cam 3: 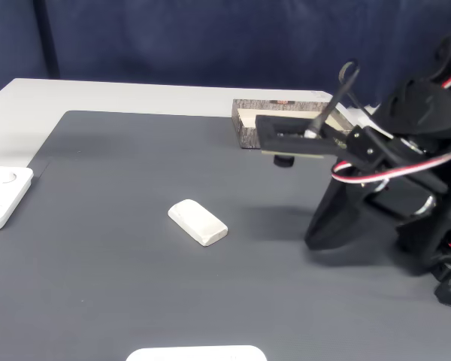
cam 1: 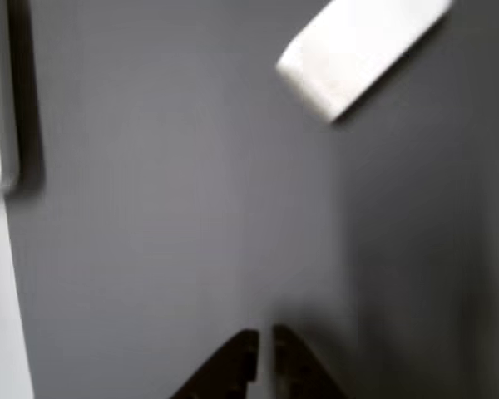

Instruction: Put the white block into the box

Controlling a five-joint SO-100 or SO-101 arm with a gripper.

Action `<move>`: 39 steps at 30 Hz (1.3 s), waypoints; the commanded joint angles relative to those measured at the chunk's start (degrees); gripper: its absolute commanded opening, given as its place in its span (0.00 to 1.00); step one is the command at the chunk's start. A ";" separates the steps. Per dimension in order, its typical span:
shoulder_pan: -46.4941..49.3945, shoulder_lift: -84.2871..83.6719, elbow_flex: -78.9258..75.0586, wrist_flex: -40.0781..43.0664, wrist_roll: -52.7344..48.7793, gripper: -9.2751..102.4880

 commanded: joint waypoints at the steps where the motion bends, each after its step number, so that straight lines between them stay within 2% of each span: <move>1: 3.52 -9.14 -10.90 -1.23 2.20 0.07; 7: 6.68 -22.68 -22.59 -1.14 7.47 0.07; 17: 5.36 -47.81 -42.36 -1.14 5.89 0.07; 27: 4.83 -70.49 -66.53 9.84 5.80 0.07; 39: 4.66 -81.21 -74.00 12.39 4.04 0.07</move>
